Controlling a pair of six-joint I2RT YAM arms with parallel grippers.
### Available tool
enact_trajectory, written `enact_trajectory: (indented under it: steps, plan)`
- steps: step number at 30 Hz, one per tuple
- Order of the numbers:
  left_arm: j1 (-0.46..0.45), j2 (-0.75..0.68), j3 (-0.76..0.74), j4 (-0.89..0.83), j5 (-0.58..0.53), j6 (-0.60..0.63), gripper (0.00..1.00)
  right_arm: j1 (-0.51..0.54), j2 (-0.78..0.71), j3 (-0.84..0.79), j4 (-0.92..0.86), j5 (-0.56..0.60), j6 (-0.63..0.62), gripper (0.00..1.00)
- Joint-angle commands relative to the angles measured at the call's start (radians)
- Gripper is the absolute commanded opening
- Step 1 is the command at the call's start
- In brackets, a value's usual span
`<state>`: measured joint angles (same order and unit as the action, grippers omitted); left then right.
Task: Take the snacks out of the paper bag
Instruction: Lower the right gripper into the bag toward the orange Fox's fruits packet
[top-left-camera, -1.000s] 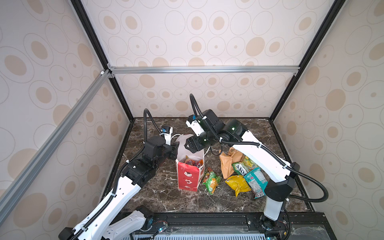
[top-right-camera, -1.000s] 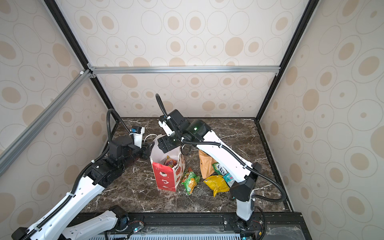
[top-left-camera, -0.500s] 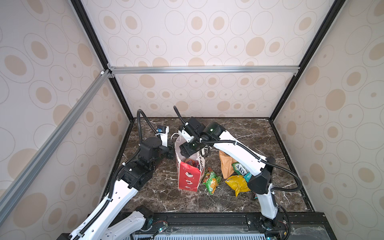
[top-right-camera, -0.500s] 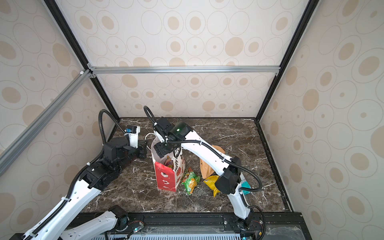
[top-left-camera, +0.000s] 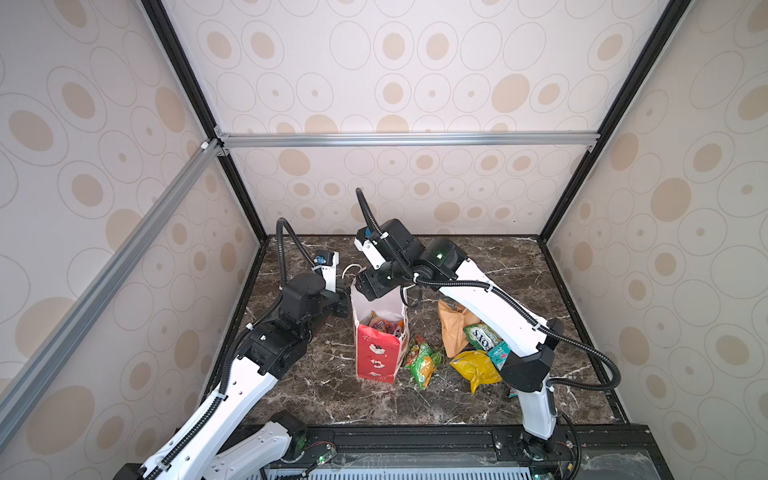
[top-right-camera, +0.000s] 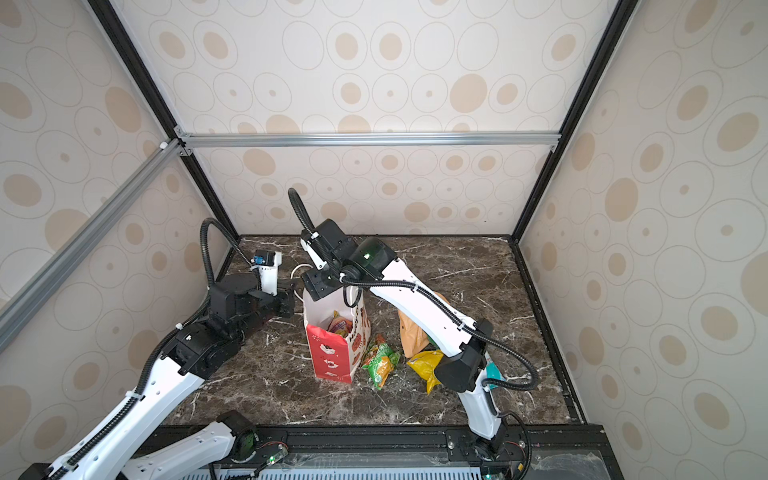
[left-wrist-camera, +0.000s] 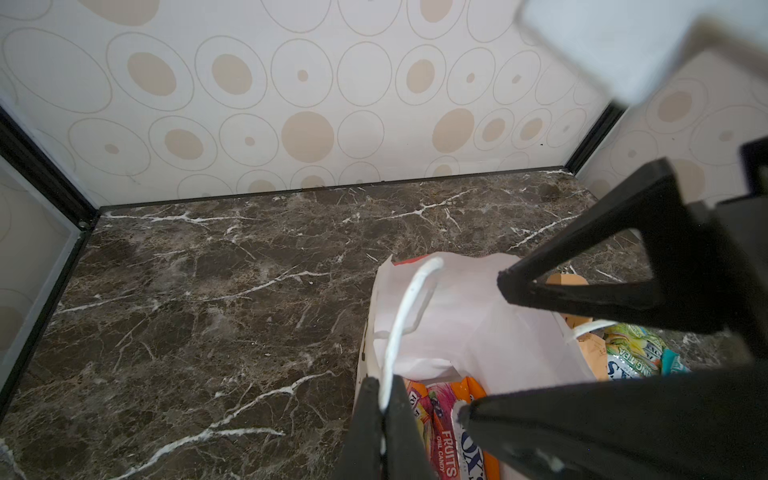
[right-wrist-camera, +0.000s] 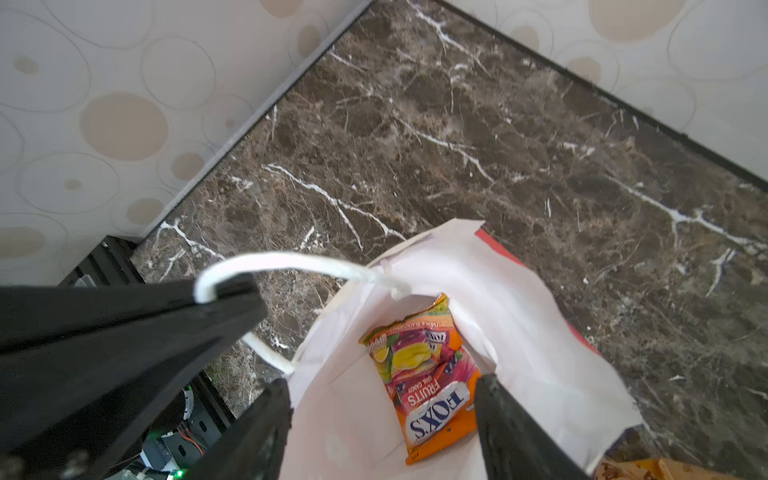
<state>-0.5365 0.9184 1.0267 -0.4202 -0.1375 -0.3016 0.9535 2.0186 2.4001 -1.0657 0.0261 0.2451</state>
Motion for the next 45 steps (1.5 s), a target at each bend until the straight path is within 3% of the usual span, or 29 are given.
enact_trajectory:
  steps: [1,10,15,21,34,45]
  plan:
    - [0.012,-0.002,0.006,0.009,-0.013,-0.005,0.01,0.004,-0.037,0.021,0.079,0.015,-0.001,0.69]
    - [0.012,-0.020,-0.002,-0.009,-0.055,-0.014,0.00,0.003,0.029,-0.007,0.021,0.068,0.009,0.65]
    - [0.015,-0.015,0.000,-0.036,-0.115,-0.039,0.00,0.003,0.017,-0.151,0.060,0.006,0.031,0.64]
    - [0.014,-0.005,-0.003,-0.031,-0.106,-0.066,0.00,0.003,0.018,-0.268,0.081,-0.069,0.043,0.61]
    - [0.016,0.010,0.006,-0.030,-0.106,-0.090,0.00,0.002,-0.044,-0.463,0.071,-0.103,-0.003,0.60]
    - [0.017,0.008,0.021,-0.044,-0.100,-0.085,0.00,0.002,0.041,-0.359,-0.046,-0.063,0.023,0.60]
